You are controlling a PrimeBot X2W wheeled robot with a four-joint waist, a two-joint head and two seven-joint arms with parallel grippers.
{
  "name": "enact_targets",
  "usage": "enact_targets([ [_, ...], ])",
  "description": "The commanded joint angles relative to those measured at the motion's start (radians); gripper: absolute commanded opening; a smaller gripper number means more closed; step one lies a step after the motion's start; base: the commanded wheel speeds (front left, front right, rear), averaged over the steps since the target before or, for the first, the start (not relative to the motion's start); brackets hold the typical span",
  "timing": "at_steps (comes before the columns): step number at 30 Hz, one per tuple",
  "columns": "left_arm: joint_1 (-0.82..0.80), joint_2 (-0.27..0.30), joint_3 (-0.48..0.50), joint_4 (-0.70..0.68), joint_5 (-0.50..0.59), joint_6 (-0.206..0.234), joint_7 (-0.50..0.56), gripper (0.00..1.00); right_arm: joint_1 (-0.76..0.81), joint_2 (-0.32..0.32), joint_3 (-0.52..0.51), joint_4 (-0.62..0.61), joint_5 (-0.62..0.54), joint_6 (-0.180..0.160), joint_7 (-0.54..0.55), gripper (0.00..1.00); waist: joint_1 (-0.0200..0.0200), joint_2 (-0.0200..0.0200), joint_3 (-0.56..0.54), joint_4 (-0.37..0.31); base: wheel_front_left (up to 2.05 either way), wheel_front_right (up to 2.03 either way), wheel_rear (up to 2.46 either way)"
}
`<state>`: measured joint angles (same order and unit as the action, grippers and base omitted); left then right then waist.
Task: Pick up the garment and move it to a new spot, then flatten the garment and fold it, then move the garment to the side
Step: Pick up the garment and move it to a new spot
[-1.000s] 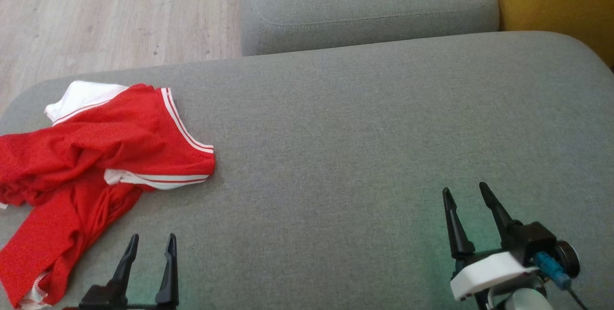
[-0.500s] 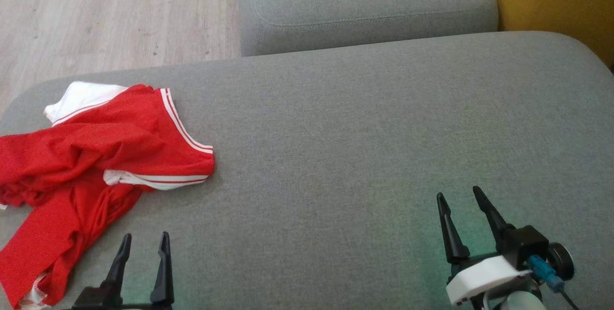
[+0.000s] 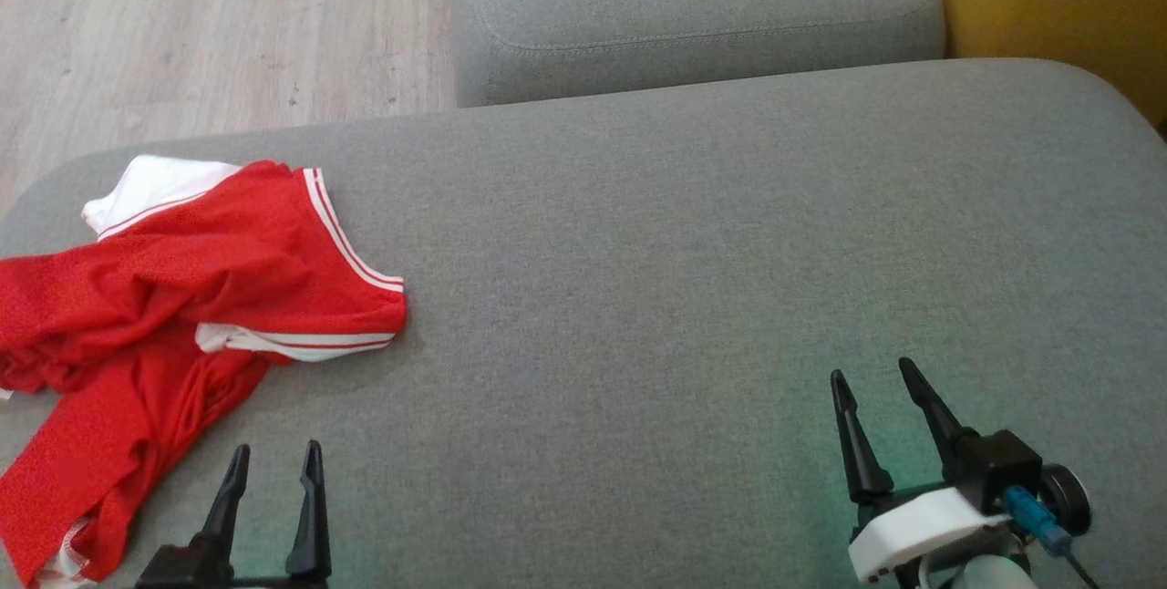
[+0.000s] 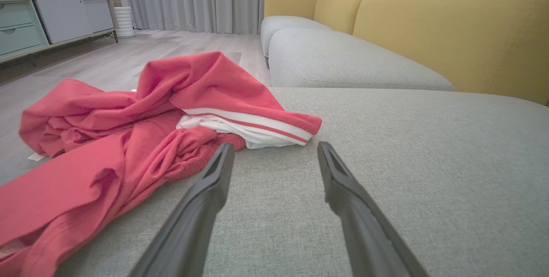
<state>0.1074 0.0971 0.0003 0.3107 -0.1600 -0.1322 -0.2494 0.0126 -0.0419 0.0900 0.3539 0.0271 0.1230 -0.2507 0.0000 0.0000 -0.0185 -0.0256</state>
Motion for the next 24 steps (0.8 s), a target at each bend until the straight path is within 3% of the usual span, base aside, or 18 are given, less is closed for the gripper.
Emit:
enact_targets([
  [1,-0.03,0.005,0.032,-0.029,-0.01,0.002,-0.012,1.0,-0.026,-0.008,0.024,-0.026,0.01,0.008,-0.011,1.0,0.0,0.0,0.0,0.002,0.0,0.0,0.0],
  [7,-0.04,0.012,0.014,-0.024,-0.015,0.002,-0.012,1.0,-0.022,-0.008,0.023,-0.029,0.011,0.008,-0.011,1.0,0.0,0.0,-0.002,0.054,0.0,0.0,0.0],
  [19,-0.013,0.024,0.008,-0.012,-0.022,0.002,-0.012,1.0,-0.034,-0.008,0.063,-0.021,0.034,0.008,-0.011,1.0,0.0,0.0,-0.025,0.312,0.0,0.0,0.0],
  [24,0.006,0.033,0.013,-0.016,-0.03,0.002,-0.012,1.0,-0.043,-0.008,0.09,-0.014,0.051,0.008,-0.011,1.0,0.0,0.0,-0.024,0.354,0.0,0.0,0.0],
])
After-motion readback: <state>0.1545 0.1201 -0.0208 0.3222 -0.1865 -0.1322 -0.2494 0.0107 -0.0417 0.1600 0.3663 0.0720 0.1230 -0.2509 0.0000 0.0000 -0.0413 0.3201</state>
